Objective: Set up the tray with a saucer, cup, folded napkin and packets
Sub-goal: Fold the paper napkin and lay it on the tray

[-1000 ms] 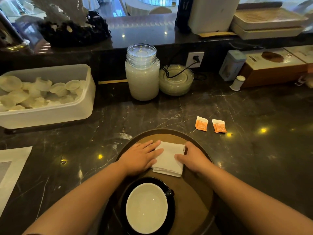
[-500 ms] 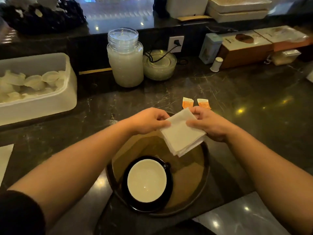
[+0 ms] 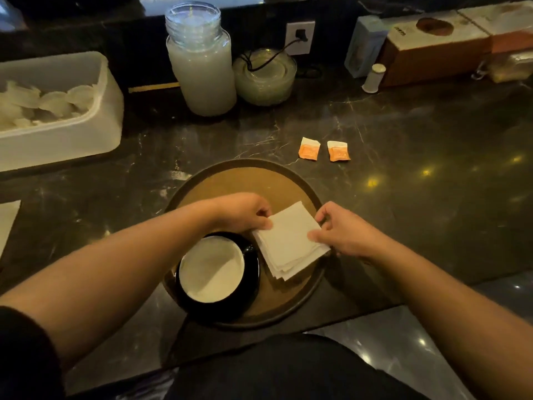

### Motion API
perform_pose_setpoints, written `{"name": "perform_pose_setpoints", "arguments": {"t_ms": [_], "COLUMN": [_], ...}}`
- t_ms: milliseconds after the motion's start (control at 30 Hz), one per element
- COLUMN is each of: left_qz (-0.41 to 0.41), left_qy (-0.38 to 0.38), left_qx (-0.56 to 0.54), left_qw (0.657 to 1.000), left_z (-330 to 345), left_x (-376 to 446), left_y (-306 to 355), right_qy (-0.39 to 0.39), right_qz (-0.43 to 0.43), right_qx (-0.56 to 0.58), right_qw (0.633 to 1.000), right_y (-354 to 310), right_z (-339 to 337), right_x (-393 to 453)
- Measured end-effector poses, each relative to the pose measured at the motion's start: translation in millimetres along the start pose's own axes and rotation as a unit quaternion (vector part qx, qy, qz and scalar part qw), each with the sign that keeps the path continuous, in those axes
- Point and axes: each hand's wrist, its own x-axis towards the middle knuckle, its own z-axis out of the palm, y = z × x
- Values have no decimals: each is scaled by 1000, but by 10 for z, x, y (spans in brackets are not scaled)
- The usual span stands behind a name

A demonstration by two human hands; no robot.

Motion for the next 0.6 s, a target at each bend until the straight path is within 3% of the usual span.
{"name": "perform_pose_setpoints", "arguments": {"t_ms": [167, 367, 500, 600], "left_qz": [-35, -39, -43, -26], "left_qy": [-18, -22, -8, 16], "left_qx": [69, 104, 108, 117], "left_qw": [997, 994, 993, 993], "left_z": [103, 171, 219, 238], "left_x": [157, 230, 233, 214], "left_y": [22, 36, 40, 26], "right_qy": [44, 41, 104, 124], "right_qz": [-63, -112, -162, -280], "right_qx": [-113, -229, -379, -395], "right_qw": [991, 966, 905, 866], "right_y": [125, 179, 192, 171], "right_z": [161, 263, 303, 271], "right_x": [131, 166, 95, 48]}}
